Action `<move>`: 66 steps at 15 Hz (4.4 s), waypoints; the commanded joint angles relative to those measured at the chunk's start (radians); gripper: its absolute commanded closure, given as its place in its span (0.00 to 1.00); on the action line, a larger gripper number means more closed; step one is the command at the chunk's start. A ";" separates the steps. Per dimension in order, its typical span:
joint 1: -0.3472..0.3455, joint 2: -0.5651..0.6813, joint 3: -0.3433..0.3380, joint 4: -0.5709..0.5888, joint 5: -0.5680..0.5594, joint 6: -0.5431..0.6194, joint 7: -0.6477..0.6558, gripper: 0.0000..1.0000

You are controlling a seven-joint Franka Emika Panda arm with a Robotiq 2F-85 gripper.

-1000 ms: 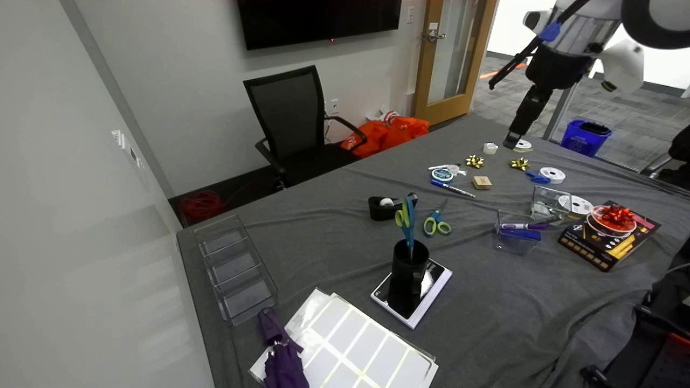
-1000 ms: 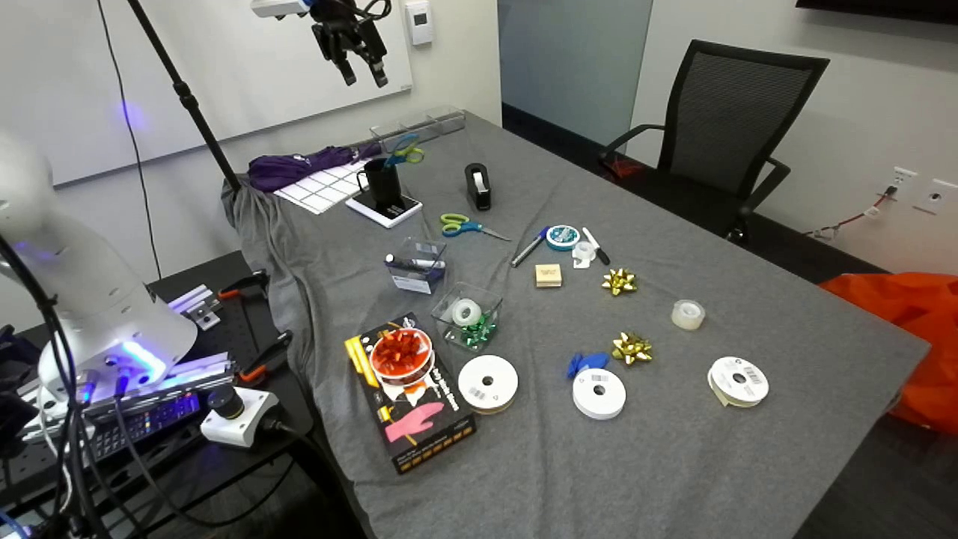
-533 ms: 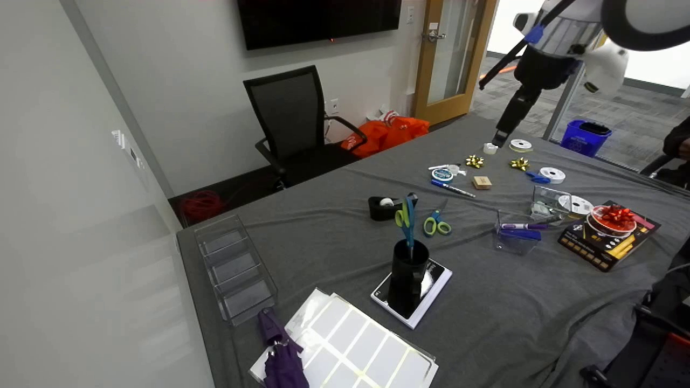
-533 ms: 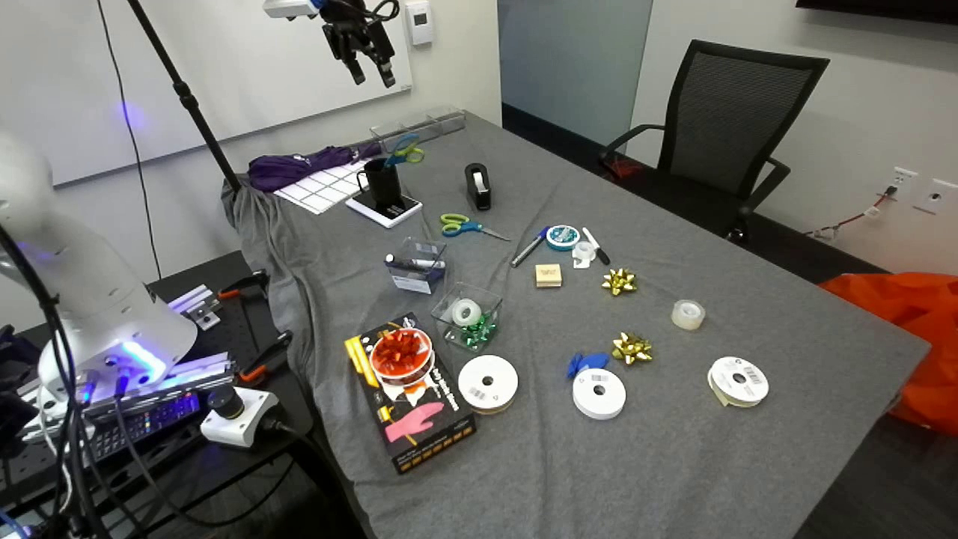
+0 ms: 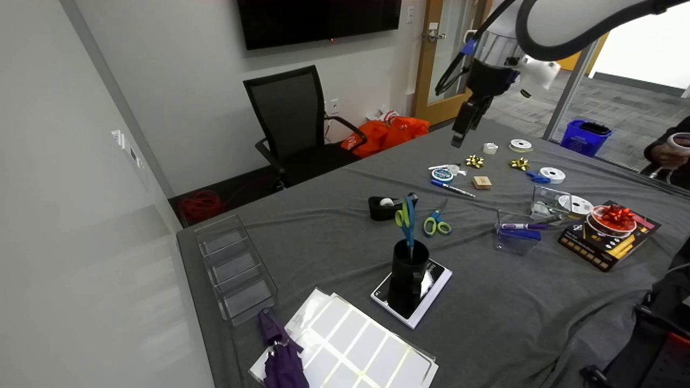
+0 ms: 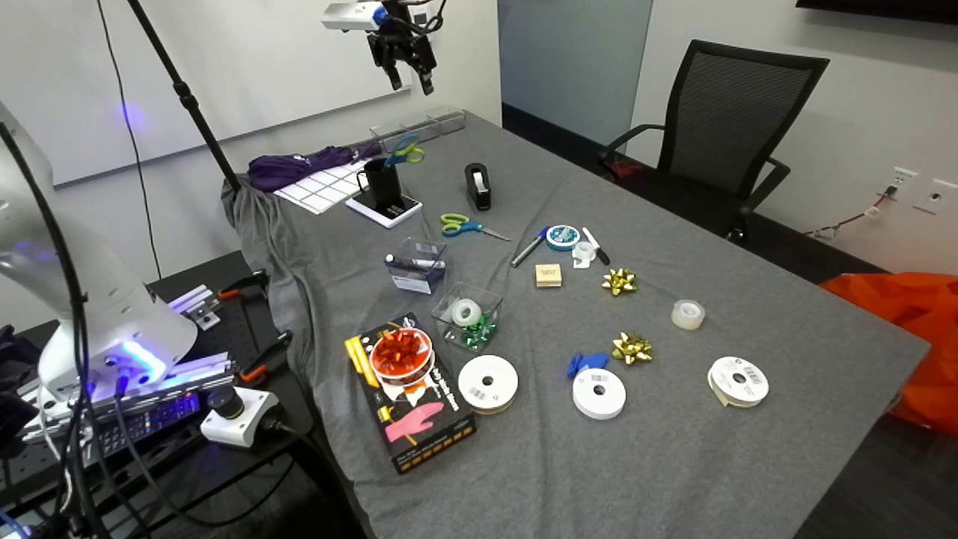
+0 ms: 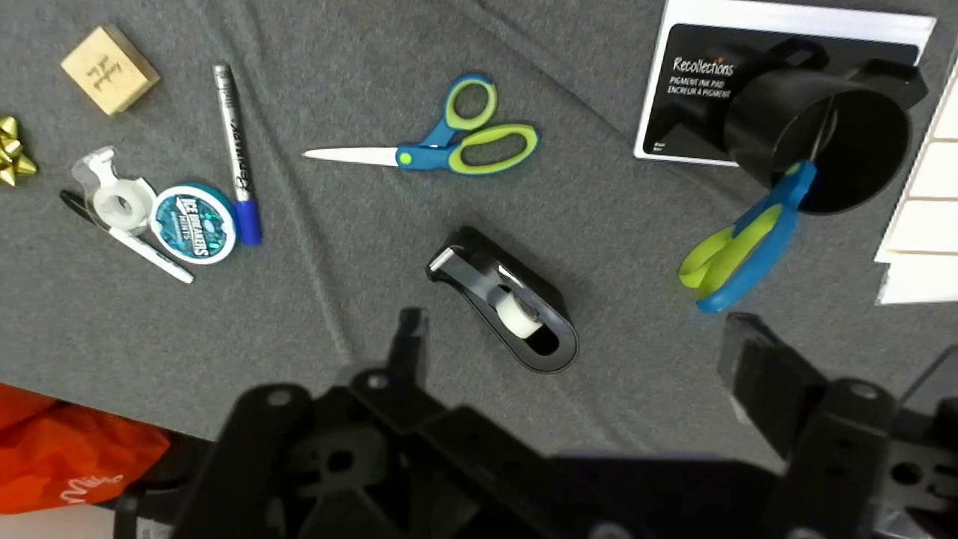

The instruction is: Move the tape dispenser forwards.

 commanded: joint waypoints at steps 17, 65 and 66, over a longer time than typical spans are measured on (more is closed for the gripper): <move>-0.073 0.270 0.038 0.286 0.011 -0.060 -0.559 0.00; -0.051 1.036 0.116 0.868 -0.038 0.120 -0.924 0.64; -0.055 1.031 0.119 0.864 -0.035 0.118 -0.927 0.64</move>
